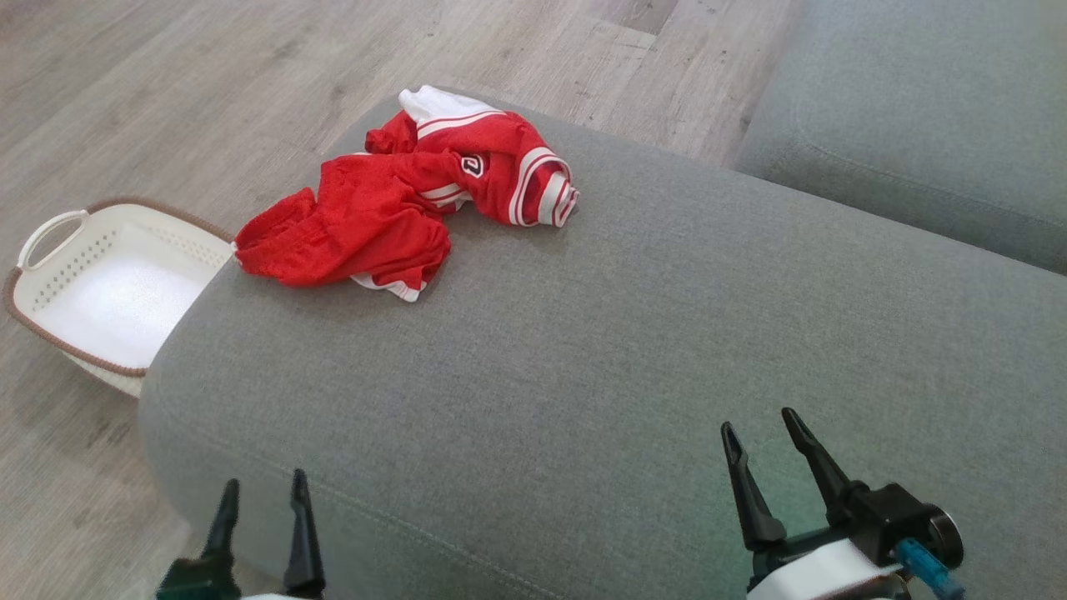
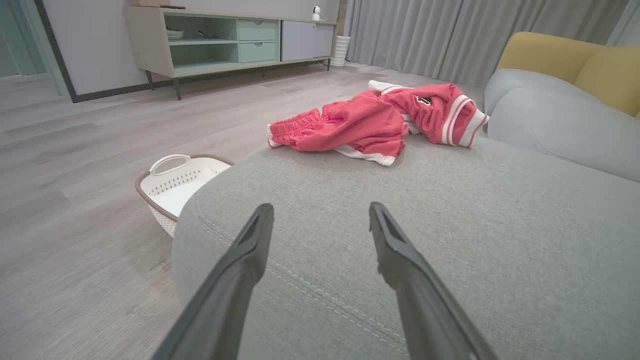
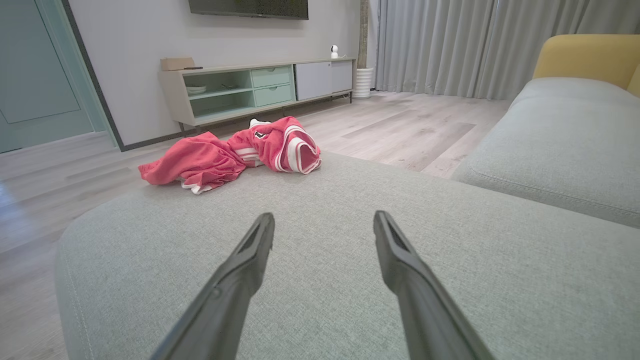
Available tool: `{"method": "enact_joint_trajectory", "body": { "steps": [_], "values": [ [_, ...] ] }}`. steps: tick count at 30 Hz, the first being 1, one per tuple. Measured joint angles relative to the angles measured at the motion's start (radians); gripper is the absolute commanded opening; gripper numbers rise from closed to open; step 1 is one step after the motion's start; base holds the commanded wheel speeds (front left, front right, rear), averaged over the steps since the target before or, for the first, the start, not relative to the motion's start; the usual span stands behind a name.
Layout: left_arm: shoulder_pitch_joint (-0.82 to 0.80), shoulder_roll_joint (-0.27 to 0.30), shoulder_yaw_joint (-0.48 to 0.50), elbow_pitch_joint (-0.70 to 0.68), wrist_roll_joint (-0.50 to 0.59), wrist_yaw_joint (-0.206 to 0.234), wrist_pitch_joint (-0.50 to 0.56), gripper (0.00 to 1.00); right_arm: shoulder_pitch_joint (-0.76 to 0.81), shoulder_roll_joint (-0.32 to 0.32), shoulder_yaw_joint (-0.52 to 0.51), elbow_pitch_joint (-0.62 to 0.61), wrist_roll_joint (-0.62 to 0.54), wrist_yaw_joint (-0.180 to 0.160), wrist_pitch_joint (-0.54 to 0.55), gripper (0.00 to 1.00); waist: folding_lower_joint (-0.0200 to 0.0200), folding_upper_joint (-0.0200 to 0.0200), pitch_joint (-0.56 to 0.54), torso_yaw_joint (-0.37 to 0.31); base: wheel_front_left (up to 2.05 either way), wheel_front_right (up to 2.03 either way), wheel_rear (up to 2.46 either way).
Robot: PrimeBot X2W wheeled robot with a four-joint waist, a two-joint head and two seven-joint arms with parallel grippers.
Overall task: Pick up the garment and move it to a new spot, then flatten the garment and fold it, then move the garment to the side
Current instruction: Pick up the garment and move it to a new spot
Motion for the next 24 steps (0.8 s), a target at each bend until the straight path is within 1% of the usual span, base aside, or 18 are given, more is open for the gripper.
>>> {"method": "enact_joint_trajectory", "body": {
  "steps": [6,9,10,11,14,16,18,20,22,24],
  "values": [
    [0.001,0.014,0.040,-0.067,-0.013,0.018,-0.022,1.00,-0.005,0.000,0.000,-0.011,-0.011,0.000,0.000,1.00,0.0000,0.0000,0.009,0.008,0.00,0.00,0.00],
    [-0.002,0.053,0.090,-0.166,-0.018,0.035,-0.017,1.00,-0.004,0.000,-0.021,-0.038,-0.027,0.000,0.000,1.00,0.0000,0.0000,0.017,0.016,0.00,0.00,0.00],
    [-0.002,0.053,0.090,-0.166,-0.018,0.035,-0.017,1.00,-0.004,0.000,-0.021,-0.038,-0.027,0.000,0.000,1.00,0.0000,0.0000,0.017,0.016,0.00,0.00,0.00],
    [-0.006,0.072,0.110,-0.210,-0.017,0.042,-0.009,1.00,-0.004,0.000,-0.032,-0.047,-0.034,0.000,0.000,1.00,0.0000,0.0000,0.021,0.019,0.00,0.00,0.00],
    [-0.063,0.144,0.172,-0.320,-0.024,0.040,0.032,1.00,-0.003,0.000,-0.058,-0.082,-0.062,0.000,0.000,1.00,-0.0001,0.0000,0.044,0.024,0.00,0.00,0.00],
    [-0.144,0.201,0.214,-0.352,-0.039,0.027,0.070,1.00,-0.006,0.000,-0.064,-0.104,-0.087,0.000,0.002,1.00,0.0000,0.0000,0.071,0.022,0.00,0.00,0.00],
    [-0.243,0.264,0.241,-0.356,-0.041,0.003,0.098,1.00,-0.022,0.000,-0.063,-0.126,-0.115,0.000,0.016,1.00,0.0001,0.0000,0.100,0.014,0.00,0.00,0.00],
    [-0.350,0.318,0.245,-0.346,-0.041,-0.022,0.128,1.00,-0.049,-0.001,-0.063,-0.152,-0.136,0.000,0.036,1.00,0.0002,0.0000,0.131,0.003,0.00,0.00,0.00],
    [-0.456,0.350,0.243,-0.309,-0.056,-0.053,0.156,1.00,-0.080,-0.001,-0.064,-0.181,-0.158,0.000,0.055,1.00,0.0002,0.0000,0.163,-0.009,0.00,0.00,0.00],
    [-0.554,0.378,0.234,-0.244,-0.062,-0.086,0.180,1.00,-0.110,-0.002,-0.062,-0.207,-0.178,0.000,0.068,1.00,0.0002,0.0000,0.198,-0.023,0.00,0.00,0.00]
  ]
}}
